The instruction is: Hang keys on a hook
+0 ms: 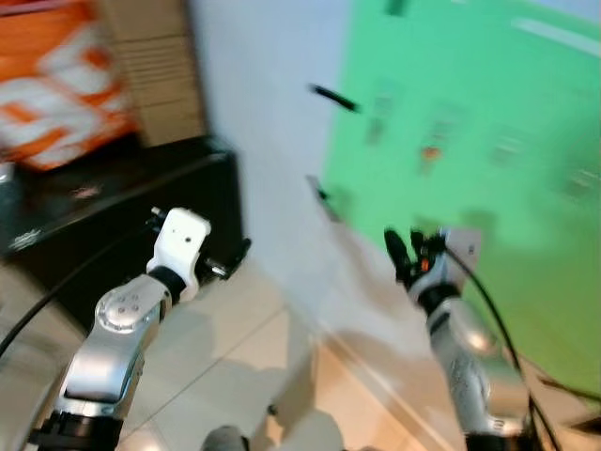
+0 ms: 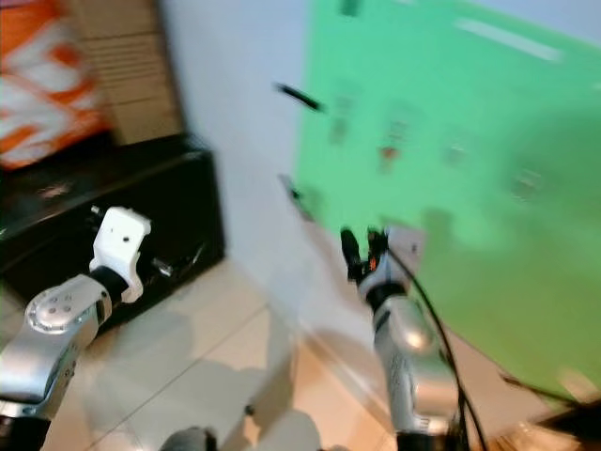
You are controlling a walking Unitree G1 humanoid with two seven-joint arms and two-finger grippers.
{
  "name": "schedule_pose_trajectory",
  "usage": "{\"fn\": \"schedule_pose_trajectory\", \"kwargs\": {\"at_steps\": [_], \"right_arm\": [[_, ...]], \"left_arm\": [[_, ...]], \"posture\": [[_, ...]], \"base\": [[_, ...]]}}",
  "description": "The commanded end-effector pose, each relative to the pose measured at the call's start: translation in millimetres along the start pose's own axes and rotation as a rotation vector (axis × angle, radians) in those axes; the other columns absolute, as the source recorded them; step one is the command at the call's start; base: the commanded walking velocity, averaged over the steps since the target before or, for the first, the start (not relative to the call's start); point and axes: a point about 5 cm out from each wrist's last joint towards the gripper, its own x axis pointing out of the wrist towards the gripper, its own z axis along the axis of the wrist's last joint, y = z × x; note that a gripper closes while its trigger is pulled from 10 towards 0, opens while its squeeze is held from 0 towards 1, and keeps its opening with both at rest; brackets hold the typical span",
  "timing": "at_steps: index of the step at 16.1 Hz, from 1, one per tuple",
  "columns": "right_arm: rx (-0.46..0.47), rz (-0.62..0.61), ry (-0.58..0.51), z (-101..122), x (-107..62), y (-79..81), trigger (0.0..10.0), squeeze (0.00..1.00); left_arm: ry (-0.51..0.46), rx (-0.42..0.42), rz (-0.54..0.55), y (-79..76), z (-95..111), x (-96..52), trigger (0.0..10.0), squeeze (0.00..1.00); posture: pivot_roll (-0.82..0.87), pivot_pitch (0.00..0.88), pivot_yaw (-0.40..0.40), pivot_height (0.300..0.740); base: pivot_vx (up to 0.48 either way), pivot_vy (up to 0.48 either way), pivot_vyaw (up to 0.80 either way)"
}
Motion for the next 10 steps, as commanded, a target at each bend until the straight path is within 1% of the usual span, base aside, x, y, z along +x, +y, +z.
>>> {"fn": "schedule_pose_trajectory", "kwargs": {"at_steps": [1,2,3,5,7,10], "right_arm": [[-0.035,-0.03,-0.042,8.7,-1.0,-3.9,10.0,1.0],[-0.06,-0.034,-0.044,9.2,-1.1,-4.5,10.0,1.0],[-0.093,-0.047,-0.052,12.8,-0.3,-6.5,10.0,1.0],[-0.067,-0.068,-0.036,15.2,1.0,-10.4,10.0,1.0],[-0.088,-0.071,-0.047,17.2,1.0,-11.0,10.0,1.0],[-0.092,-0.11,-0.035,16.2,2.3,-13.5,10.0,1.0]], "left_arm": [[-0.02,0.014,0.001,-2.8,3.3,1.3,10.0,0.0],[-0.02,0.014,0.005,-3.9,3.1,2.2,10.0,0.0],[-0.029,-0.021,0.026,-6.1,3.7,5.1,10.0,0.0],[-0.044,-0.052,0.069,-7.7,4.5,8.2,10.0,0.0],[-0.038,-0.071,0.079,-10.2,1.6,8.5,10.0,0.0],[-0.041,-0.077,0.081,-10.6,2.8,11.5,10.0,0.0]], "posture": [[0.01,0.0,-0.03,0.74],[0.01,0.0,-0.03,0.74],[0.01,0.0,-0.036,0.74],[0.01,0.0,-0.044,0.74],[0.0,0.0,-0.044,0.74],[-0.01,0.0,-0.034,0.74]], "base": [[0.0,0.0,0.8],[0.0,0.0,0.0],[0.0,0.0,0.0],[0.0,0.0,0.0],[0.291,0.0,0.0],[0.305,0.0,0.0]]}}
